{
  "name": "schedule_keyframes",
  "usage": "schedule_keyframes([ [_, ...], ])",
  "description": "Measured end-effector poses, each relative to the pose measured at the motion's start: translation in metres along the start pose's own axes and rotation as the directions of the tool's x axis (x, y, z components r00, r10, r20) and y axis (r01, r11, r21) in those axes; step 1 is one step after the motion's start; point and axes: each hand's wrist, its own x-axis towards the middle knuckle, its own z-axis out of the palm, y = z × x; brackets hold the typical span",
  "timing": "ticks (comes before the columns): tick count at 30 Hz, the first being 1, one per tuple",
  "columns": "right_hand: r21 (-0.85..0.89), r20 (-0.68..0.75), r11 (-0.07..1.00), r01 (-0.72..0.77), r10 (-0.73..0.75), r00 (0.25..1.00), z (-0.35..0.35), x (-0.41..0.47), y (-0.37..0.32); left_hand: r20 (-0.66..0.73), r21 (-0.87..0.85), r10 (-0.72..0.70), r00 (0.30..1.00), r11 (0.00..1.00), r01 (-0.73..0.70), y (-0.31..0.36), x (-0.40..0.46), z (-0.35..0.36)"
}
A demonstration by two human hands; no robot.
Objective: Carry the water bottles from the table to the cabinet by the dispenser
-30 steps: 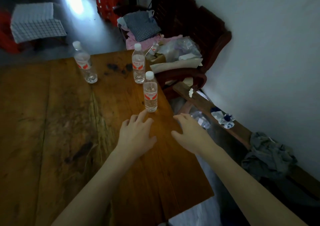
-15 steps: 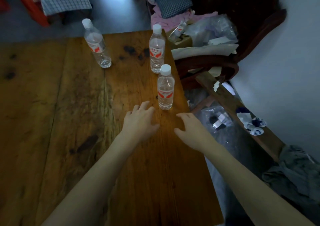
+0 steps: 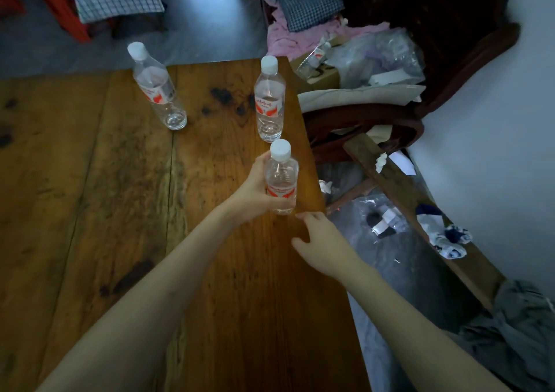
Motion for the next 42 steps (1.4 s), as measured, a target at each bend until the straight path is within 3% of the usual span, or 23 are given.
schedule_keyframes([
  [9, 0.096, 0.037, 0.995, -0.011, 0.007, 0.999, 0.003, 0.020, 0.007, -0.002, -0.066, 0.092, 0.996, 0.994, -0.092, -0.008, 0.006, -0.010],
  [15, 0.335, 0.067, 0.941, -0.054, 0.033, 0.997, 0.007, 0.025, 0.003, -0.201, -0.027, 0.127, 0.971, 0.990, -0.135, -0.011, -0.001, -0.009],
  [18, 0.554, 0.066, 0.820, -0.146, 0.132, 0.989, 0.011, 0.024, 0.004, -0.270, 0.060, 0.182, 0.946, 0.983, -0.172, -0.011, -0.011, -0.005],
  [23, 0.685, 0.025, 0.705, -0.183, 0.228, 0.973, 0.014, 0.012, 0.001, -0.273, 0.074, 0.207, 0.939, 0.978, -0.194, 0.009, -0.036, -0.010],
  [25, 0.789, 0.135, 0.557, -0.260, 0.255, 0.958, 0.011, 0.005, -0.005, -0.269, 0.083, 0.244, 0.932, 0.970, -0.230, 0.021, -0.047, -0.012],
  [27, 0.866, 0.300, 0.339, -0.369, 0.238, 0.924, 0.007, -0.001, -0.010, -0.276, 0.086, 0.273, 0.922, 0.962, -0.259, 0.034, -0.061, -0.012],
  [29, 0.888, 0.424, 0.132, -0.441, 0.137, 0.895, 0.004, -0.009, -0.014, -0.276, 0.088, 0.291, 0.916, 0.957, -0.278, 0.046, -0.075, -0.012],
  [31, 0.876, 0.482, -0.005, -0.482, 0.015, 0.876, 0.000, -0.017, -0.017, -0.268, 0.076, 0.311, 0.912, 0.950, -0.301, 0.054, -0.088, -0.011],
  [35, 0.862, 0.494, -0.073, -0.501, -0.096, 0.864, -0.008, -0.034, -0.027, -0.255, 0.100, 0.363, 0.896, 0.932, -0.349, 0.070, -0.111, -0.010],
  [42, 0.873, 0.466, -0.121, -0.473, -0.083, 0.881, -0.015, -0.072, -0.040, -0.284, 0.096, 0.431, 0.856, 0.902, -0.422, 0.093, -0.149, -0.010],
])
